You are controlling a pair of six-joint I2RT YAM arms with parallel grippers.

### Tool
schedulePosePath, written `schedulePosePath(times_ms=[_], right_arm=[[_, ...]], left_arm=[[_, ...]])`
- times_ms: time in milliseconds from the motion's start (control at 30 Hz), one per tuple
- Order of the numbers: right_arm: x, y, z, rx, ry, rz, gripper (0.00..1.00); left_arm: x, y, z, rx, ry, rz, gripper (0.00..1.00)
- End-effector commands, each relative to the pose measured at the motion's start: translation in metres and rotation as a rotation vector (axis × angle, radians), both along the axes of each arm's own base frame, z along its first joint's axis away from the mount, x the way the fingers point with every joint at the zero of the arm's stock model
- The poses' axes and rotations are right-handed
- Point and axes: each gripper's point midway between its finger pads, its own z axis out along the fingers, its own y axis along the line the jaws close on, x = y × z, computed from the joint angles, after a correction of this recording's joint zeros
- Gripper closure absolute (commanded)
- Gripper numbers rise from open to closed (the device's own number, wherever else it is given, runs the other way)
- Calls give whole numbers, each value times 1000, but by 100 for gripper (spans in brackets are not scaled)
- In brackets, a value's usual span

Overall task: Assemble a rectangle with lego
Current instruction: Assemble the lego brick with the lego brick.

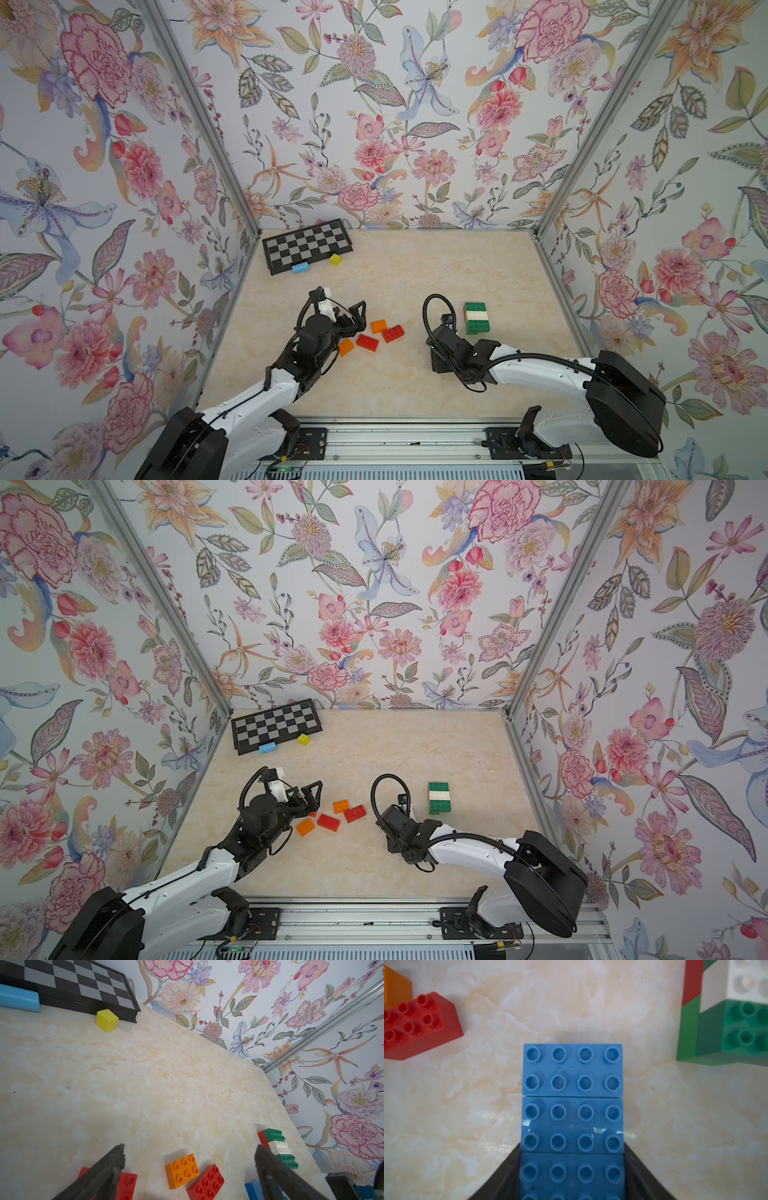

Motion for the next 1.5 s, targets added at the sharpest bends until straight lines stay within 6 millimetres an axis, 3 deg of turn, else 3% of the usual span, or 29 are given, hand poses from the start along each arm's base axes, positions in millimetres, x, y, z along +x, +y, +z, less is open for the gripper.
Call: schedulePosePath(times_ms=[0,100,267,367,433,600,767,1100,1333,1467], right_arm=[[-28,-28,-33,-114,155,-36,71],[-24,-22,-23,-78,130,-54,63],[-17,-12,-5,-19,91,-63,39],[-14,-6,4,8,71,-57,20],[-12,-2,11,25,56,-56,0],[-11,0,24,39,38,-61,0],[-16,-12,44,9,39,-103,0],[-12,4,97,65,-72,-56,0],[-6,6,112,81,-117,-61,0],[-6,1,116,88,-133,-69,0]], left_arm=[[0,4,5,-2,-16,23,1],[0,4,6,1,-19,20,1],[1,3,6,5,-19,17,1],[1,2,7,6,-20,12,1],[1,2,7,10,-20,9,1],[-1,5,9,17,-23,18,1],[-4,13,5,48,3,42,1],[-9,39,-51,321,269,78,5],[-12,38,-85,549,422,-103,17],[-20,33,-94,627,478,-224,25]])
